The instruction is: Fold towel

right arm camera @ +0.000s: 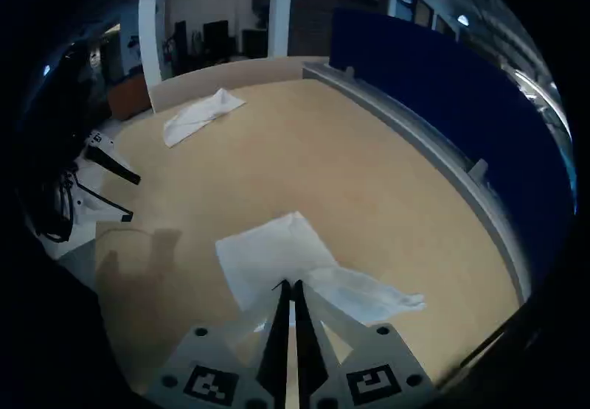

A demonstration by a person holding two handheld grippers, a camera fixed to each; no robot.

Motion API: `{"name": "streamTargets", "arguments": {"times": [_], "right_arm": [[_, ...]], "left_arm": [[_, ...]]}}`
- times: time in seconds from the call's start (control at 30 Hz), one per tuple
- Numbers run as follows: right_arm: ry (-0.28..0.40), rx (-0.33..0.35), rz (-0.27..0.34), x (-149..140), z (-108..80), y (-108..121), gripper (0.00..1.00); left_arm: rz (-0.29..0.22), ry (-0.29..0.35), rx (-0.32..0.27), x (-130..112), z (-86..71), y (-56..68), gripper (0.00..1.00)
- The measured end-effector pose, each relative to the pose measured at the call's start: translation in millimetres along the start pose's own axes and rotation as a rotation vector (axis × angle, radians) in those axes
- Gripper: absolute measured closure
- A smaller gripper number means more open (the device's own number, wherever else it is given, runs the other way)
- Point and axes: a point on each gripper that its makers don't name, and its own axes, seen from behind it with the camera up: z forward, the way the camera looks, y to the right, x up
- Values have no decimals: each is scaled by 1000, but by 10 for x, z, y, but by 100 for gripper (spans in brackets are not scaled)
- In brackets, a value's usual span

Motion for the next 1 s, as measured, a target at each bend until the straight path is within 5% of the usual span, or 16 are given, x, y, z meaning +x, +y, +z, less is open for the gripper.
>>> {"name": "streamTargets", "arguments": {"times": [0.3, 0.53, 0.83, 1.0], "right_arm": [[-2, 122, -69, 177, 618, -464, 96], [-72, 215, -37, -64, 1158, -805, 96], [-52, 224, 0, -63, 1152, -810, 92], [-18, 221, 24, -22, 1062, -797, 69]], "left_arm": [[-33, 15, 44, -56, -149, -139, 5], [-61, 15, 65, -133, -174, -197, 5], [-51, 9, 60, -129, -129, -158, 5], [-36, 7, 56, -96, -118, -132, 5]]}}
